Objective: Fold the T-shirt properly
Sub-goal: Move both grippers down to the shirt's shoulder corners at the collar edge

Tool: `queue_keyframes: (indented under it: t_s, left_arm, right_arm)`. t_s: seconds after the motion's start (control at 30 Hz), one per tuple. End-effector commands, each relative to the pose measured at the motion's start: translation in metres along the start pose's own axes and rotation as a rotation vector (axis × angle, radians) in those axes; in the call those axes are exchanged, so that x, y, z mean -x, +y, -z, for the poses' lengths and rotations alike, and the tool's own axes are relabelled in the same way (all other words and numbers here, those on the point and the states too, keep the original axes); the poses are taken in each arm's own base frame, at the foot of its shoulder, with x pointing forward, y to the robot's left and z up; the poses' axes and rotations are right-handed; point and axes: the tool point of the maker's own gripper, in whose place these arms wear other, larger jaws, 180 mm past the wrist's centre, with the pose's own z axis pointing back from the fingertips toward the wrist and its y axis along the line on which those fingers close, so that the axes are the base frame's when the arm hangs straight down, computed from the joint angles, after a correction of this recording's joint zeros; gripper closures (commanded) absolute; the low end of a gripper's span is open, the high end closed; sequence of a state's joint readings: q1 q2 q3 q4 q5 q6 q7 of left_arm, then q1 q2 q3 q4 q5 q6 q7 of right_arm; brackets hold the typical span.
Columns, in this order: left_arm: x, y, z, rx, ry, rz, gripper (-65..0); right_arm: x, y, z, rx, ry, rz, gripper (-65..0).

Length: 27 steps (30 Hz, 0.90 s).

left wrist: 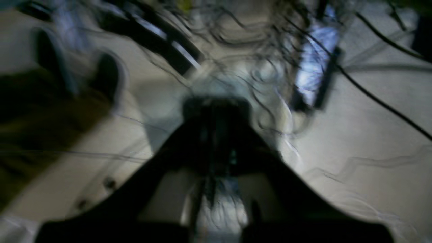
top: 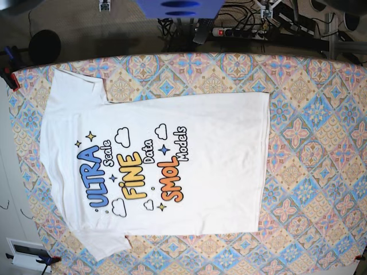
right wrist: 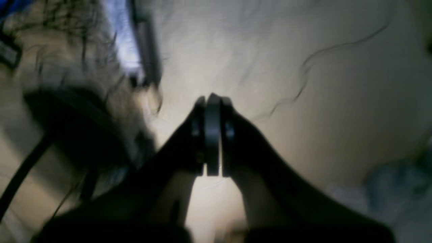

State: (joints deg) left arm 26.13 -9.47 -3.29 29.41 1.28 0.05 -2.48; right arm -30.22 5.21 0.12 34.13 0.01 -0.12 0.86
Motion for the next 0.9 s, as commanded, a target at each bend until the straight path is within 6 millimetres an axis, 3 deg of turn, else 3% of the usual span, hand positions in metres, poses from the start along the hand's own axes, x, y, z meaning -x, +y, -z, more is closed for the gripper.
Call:
queue_keyframes:
  t_s: [0.0, 0.13, 0.23, 0.43, 0.53, 0.7, 0.87]
  left_arm:
    - [0.006, 0.011, -0.007, -0.015, -0.008, 0.015, 0.0]
    - [-0.005, 0.036, -0.035, -0.036, -0.112, 0.072, 0.0]
    - [-0.02, 0.046, -0.063, -0.034, -0.2, 0.119, 0.0]
    - [-0.062, 0.039, -0.126, 0.008, -0.378, 0.182, 0.0]
    - [-0.094, 0.032, -0.154, 0.034, -0.48, 0.183, 0.0]
    - [-0.15, 0.025, -0.185, 0.079, -0.532, 0.101, -0.1]
    - [-0.21, 0.011, -0.207, 0.17, -0.576, -0.008, -7.2]
  right_arm:
    - [0.02, -0.004, -0.01, 0.003, 0.027, -0.003, 0.0]
    - [0.016, -0.06, -0.036, 0.121, -0.046, 0.042, 0.0]
    - [0.001, -0.092, -0.061, 0.196, -0.123, 0.06, 0.0]
    - [-0.036, -0.128, -0.115, 0.279, -0.25, 0.018, 0.0]
    - [-0.06, -0.133, -0.14, 0.299, -0.329, -0.008, 0.0]
    - [-0.11, -0.126, -0.17, 0.295, -0.423, -0.04, 0.0]
    - [-0.157, -0.114, -0.199, 0.293, -0.496, -0.03, 0.0]
